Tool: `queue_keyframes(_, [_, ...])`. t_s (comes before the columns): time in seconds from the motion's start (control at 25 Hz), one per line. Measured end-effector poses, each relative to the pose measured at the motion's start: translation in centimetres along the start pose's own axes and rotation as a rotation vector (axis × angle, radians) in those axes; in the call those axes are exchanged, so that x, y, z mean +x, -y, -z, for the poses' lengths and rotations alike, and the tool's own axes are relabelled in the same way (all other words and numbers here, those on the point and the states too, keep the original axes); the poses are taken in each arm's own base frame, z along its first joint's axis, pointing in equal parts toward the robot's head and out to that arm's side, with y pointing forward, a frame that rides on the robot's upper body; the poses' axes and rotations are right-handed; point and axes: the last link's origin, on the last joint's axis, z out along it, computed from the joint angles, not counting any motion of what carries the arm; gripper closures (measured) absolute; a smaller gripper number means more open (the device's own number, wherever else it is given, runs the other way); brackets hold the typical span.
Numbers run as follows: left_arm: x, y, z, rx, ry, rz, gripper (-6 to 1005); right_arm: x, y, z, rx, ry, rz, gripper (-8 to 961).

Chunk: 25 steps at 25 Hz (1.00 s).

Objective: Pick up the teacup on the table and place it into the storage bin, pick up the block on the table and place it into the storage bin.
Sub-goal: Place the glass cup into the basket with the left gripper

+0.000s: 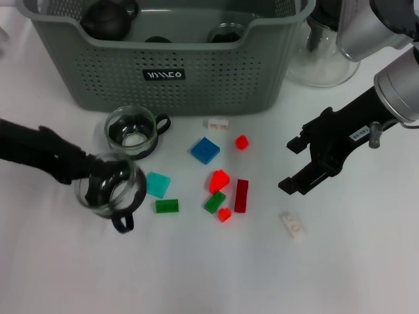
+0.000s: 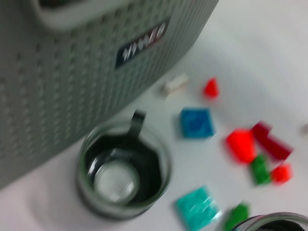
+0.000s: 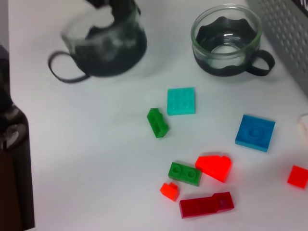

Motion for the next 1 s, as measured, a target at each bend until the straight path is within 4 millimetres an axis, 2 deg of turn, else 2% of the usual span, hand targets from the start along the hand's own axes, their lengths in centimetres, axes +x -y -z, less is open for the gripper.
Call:
queue_keyframes(0.24, [1.9, -1.2, 4.2, -0.112, -0.261, -0.007, 950, 0.8, 0.2, 0.4, -0.001, -0.032, -0.010, 56])
queue_keyframes(0.4, [3.8, -1.4, 5.5, -0.120, -0.377, -0.039, 950, 2.0, 0.6, 0.9, 0.013, -0.037, -0.052, 57])
queue_keyframes(0.56, [6.7, -1.1, 6.0, -0.089, -0.432, -0.055, 949, 2.9, 0.6, 1.3, 0.003, -0.028, -0.085, 57])
queue_keyframes(0.76, [11.5, -0.8, 6.4, -0.030, -0.470, -0.086, 949, 3.3, 0.6, 1.5, -0.005, 0.004, -0.118, 56])
queue_keyframes(1.0, [17.8, 1.0, 4.7, 0.180, -0.362, -0.062, 949, 3.1, 0.4, 1.2, -0.017, 0.001, -0.132, 56])
